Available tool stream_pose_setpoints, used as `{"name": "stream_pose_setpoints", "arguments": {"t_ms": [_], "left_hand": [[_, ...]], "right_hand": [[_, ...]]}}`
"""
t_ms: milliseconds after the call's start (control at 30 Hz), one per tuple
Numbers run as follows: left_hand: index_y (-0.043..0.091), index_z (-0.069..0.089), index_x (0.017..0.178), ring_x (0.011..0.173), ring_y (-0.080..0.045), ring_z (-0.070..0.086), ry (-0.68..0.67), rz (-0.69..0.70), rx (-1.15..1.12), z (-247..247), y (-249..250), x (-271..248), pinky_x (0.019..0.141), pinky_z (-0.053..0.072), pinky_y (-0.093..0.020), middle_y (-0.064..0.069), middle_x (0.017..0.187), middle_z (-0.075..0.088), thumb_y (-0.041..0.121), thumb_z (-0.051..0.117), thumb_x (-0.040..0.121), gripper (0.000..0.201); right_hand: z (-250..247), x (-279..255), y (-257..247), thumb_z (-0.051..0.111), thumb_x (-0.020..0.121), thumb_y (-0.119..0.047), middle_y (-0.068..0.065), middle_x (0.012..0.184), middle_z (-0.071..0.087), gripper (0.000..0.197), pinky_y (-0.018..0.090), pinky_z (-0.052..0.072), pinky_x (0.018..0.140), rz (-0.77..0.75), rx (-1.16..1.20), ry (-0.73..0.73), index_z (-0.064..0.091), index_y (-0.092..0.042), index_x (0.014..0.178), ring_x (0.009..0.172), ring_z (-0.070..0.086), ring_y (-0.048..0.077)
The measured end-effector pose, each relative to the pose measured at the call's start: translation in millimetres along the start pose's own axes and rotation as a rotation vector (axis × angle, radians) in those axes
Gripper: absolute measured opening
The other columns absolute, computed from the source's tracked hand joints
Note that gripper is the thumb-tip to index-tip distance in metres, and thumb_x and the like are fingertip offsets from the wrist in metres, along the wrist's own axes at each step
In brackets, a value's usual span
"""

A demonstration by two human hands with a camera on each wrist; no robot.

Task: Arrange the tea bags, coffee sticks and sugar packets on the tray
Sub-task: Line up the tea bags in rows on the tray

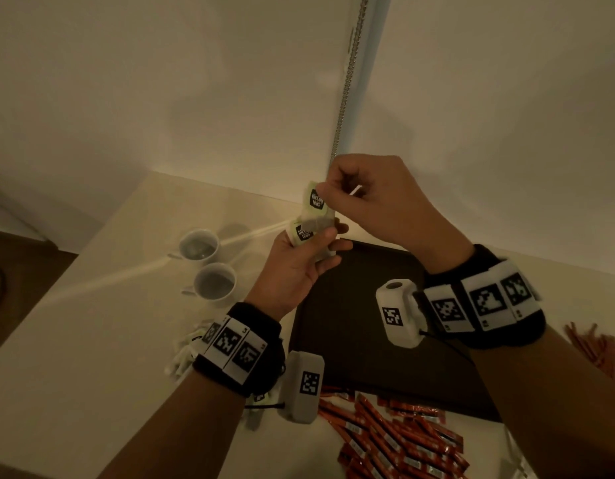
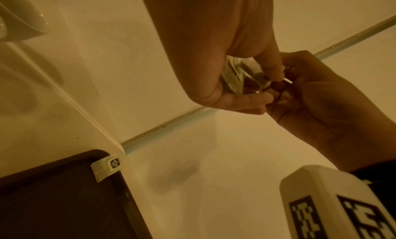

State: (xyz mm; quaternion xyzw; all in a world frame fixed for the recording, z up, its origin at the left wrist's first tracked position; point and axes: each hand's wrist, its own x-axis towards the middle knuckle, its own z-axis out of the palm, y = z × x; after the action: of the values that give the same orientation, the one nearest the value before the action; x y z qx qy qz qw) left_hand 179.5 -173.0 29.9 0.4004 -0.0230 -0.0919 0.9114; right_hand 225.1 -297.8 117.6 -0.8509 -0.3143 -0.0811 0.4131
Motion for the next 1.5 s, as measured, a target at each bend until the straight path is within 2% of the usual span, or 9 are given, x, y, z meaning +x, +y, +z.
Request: {"name": "stream_pose_setpoints", "arguments": {"t_ms": [100, 267, 533, 833, 967, 1133, 1233, 1333, 1500], "left_hand": [[0.013, 0.062, 0.103, 0.077, -0.011, 0.070, 0.001, 0.006, -0.022, 0, 0, 0, 0.057, 0.053, -0.017, 0.000, 0.091, 0.073, 0.032, 0.078, 0.063, 0.046], [0.013, 0.061, 0.101, 0.075, -0.010, 0.070, 0.035, -0.001, -0.014, 4, 1, -3, 0.054, 0.051, -0.015, 0.001, 0.086, 0.073, 0.028, 0.071, 0.064, 0.042], [0.010, 0.060, 0.102, 0.077, -0.012, 0.070, 0.095, -0.009, -0.045, 4, 1, -1, 0.055, 0.052, -0.016, 0.000, 0.087, 0.073, 0.017, 0.058, 0.081, 0.022], [0.010, 0.062, 0.098, 0.074, -0.008, 0.070, 0.166, -0.002, 0.016, 0, -8, 4, 0.058, 0.052, -0.014, 0.002, 0.082, 0.074, 0.016, 0.061, 0.076, 0.023], [0.009, 0.057, 0.115, 0.090, -0.015, 0.071, 0.208, -0.044, 0.028, -7, -11, 6, 0.068, 0.055, -0.018, -0.004, 0.102, 0.072, 0.023, 0.060, 0.080, 0.038], [0.010, 0.055, 0.122, 0.106, -0.025, 0.067, 0.373, -0.128, -0.058, -31, -7, 6, 0.079, 0.057, -0.030, -0.013, 0.117, 0.068, 0.038, 0.039, 0.098, 0.040], [0.011, 0.059, 0.117, 0.102, -0.025, 0.068, 0.361, -0.172, -0.048, -42, -1, 7, 0.073, 0.058, -0.029, -0.010, 0.112, 0.070, 0.042, 0.029, 0.101, 0.046], [0.010, 0.060, 0.117, 0.099, -0.027, 0.069, 0.331, -0.190, -0.045, -46, 5, 8, 0.069, 0.058, -0.028, -0.012, 0.111, 0.071, 0.050, 0.029, 0.098, 0.055], [0.009, 0.061, 0.115, 0.092, -0.027, 0.071, 0.331, -0.192, -0.042, -52, 6, 10, 0.067, 0.058, -0.029, -0.013, 0.107, 0.072, 0.056, 0.024, 0.096, 0.063]], "right_hand": [[-1, 0, -1, 0.072, 0.081, -0.016, 0.003, 0.066, 0.063, 0.017, 0.021, 0.050, 0.057, 0.046, 0.102, -0.023, 0.058, -0.007, 0.076, 0.059, 0.062, 0.015], [-2, 1, -1, 0.070, 0.083, -0.020, -0.005, 0.070, 0.063, 0.017, 0.009, 0.046, 0.062, 0.039, -0.008, -0.045, 0.066, -0.015, 0.099, 0.065, 0.062, 0.007], [-1, 1, 5, 0.064, 0.088, -0.022, -0.005, 0.064, 0.057, 0.015, 0.010, 0.040, 0.056, 0.015, -0.089, -0.064, 0.062, -0.016, 0.074, 0.062, 0.052, 0.006], [-1, 1, 21, 0.071, 0.083, -0.019, -0.003, 0.070, 0.066, 0.008, 0.010, 0.043, 0.055, 0.193, 0.150, -0.016, 0.070, -0.012, 0.086, 0.057, 0.058, 0.000], [-1, -1, 31, 0.068, 0.084, -0.015, 0.001, 0.072, 0.067, 0.005, 0.016, 0.046, 0.053, 0.247, 0.258, -0.027, 0.068, -0.011, 0.087, 0.059, 0.059, 0.006], [1, -10, 82, 0.064, 0.086, -0.009, 0.002, 0.080, 0.068, 0.007, 0.014, 0.050, 0.060, 0.403, 0.227, -0.058, 0.067, -0.012, 0.092, 0.064, 0.061, 0.002], [18, -21, 132, 0.062, 0.088, -0.008, -0.006, 0.085, 0.064, 0.008, 0.013, 0.051, 0.060, 0.560, 0.074, -0.152, 0.065, -0.013, 0.093, 0.073, 0.061, 0.002], [42, -32, 177, 0.061, 0.089, -0.010, 0.002, 0.093, 0.064, 0.007, 0.014, 0.050, 0.061, 0.689, 0.010, -0.241, 0.064, -0.010, 0.095, 0.077, 0.061, 0.013], [74, -37, 222, 0.062, 0.089, -0.011, 0.010, 0.104, 0.067, 0.014, 0.020, 0.048, 0.071, 0.716, -0.102, -0.235, 0.066, -0.004, 0.101, 0.079, 0.057, 0.010]]}}
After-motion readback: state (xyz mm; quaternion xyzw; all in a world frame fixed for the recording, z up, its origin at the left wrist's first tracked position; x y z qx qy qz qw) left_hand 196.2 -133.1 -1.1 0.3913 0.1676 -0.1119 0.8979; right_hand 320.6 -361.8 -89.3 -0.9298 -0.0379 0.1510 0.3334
